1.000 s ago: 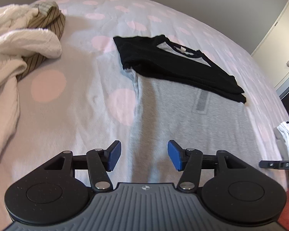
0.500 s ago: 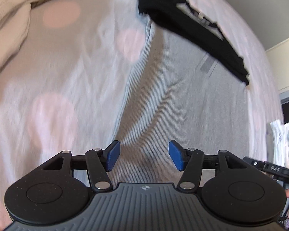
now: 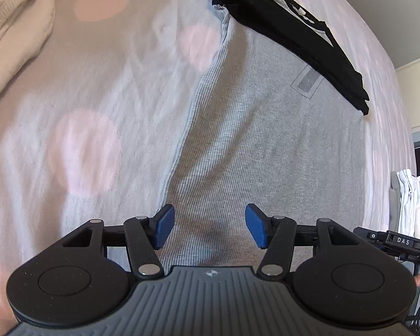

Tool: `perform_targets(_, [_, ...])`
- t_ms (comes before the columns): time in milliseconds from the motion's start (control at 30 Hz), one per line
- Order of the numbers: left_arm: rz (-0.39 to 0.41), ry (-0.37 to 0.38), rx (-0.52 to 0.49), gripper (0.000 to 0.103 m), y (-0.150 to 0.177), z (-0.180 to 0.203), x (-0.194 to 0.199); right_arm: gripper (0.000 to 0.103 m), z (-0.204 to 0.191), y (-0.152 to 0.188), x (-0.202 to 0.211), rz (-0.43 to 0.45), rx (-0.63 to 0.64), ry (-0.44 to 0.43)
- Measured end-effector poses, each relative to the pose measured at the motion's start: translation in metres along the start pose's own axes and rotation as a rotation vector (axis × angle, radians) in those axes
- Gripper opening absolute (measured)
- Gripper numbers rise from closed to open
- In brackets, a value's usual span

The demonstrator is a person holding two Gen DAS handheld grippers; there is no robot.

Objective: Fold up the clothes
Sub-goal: 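Move both grippers over the grey shirt toward its hem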

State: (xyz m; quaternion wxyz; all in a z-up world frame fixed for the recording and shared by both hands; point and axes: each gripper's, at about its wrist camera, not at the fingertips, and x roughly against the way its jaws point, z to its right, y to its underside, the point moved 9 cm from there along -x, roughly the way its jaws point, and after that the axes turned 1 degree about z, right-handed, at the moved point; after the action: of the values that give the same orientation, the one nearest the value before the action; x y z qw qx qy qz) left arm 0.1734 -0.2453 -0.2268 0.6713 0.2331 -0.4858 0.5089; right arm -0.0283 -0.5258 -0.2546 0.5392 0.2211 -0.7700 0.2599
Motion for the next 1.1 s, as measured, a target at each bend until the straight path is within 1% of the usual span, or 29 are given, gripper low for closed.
perform_targets(100, [0.063,0.054,-0.014,0.054,-0.01,0.007,0.008,0.074,0.001,0.0,-0.002,-0.015,-0.024,0.012])
perform_targets(200, [0.12,0.089,-0.051,0.054,-0.021,0.015,0.014,0.074,0.001,-0.001,-0.004,-0.03,-0.052,0.035])
perform_targets(233, [0.12,0.097,-0.061,0.054,-0.023,0.017,0.012,0.074,0.001,-0.001,-0.006,-0.039,-0.061,0.046])
perform_targets(333, [0.062,0.113,-0.075,0.054,-0.025,0.015,-0.007,0.075,0.0,-0.004,-0.011,-0.071,-0.087,0.087])
perform_targets(400, [0.012,0.141,-0.063,0.054,-0.027,0.012,-0.022,0.077,-0.002,-0.006,-0.016,-0.099,-0.095,0.117])
perform_targets(433, [-0.006,0.167,-0.051,0.054,-0.029,0.011,-0.03,0.079,-0.005,-0.008,-0.02,-0.122,-0.094,0.131])
perform_targets(500, [-0.03,0.223,-0.016,0.054,-0.036,0.005,-0.042,0.088,-0.009,-0.012,-0.03,-0.168,-0.09,0.159])
perform_targets(533, [-0.028,0.258,-0.004,0.054,-0.04,0.004,-0.045,0.091,-0.012,-0.013,-0.037,-0.195,-0.076,0.171])
perform_targets(567, [-0.017,0.287,-0.003,0.054,-0.044,0.003,-0.046,0.097,-0.016,-0.014,-0.043,-0.222,-0.063,0.184])
perform_targets(600, [-0.004,0.309,-0.009,0.054,-0.049,0.003,-0.047,0.099,-0.018,-0.015,-0.047,-0.246,-0.049,0.201])
perform_targets(667, [0.002,0.341,-0.001,0.054,-0.054,0.002,-0.05,0.1,-0.022,-0.017,-0.051,-0.28,-0.027,0.219])
perform_targets(733, [0.001,0.361,0.019,0.054,-0.058,0.002,-0.052,0.099,-0.022,-0.018,-0.05,-0.293,-0.021,0.209])
perform_targets(767, [0.008,0.358,0.029,0.054,-0.059,0.003,-0.051,0.099,-0.021,-0.017,-0.048,-0.286,-0.024,0.195])
perform_targets(833, [0.034,0.325,0.015,0.054,-0.058,0.007,-0.047,0.098,-0.02,-0.014,-0.042,-0.25,-0.015,0.168])
perform_targets(933, [0.052,0.251,0.004,0.052,-0.053,0.007,-0.04,0.098,-0.02,-0.005,-0.033,-0.169,0.042,0.134])
perform_targets(1000, [0.077,0.211,0.017,0.052,-0.048,0.003,-0.032,0.098,-0.021,0.002,-0.026,-0.113,0.091,0.109])
perform_targets(1100, [0.103,0.166,0.041,0.052,-0.043,-0.004,-0.022,0.097,-0.017,0.012,-0.016,-0.04,0.132,0.037])
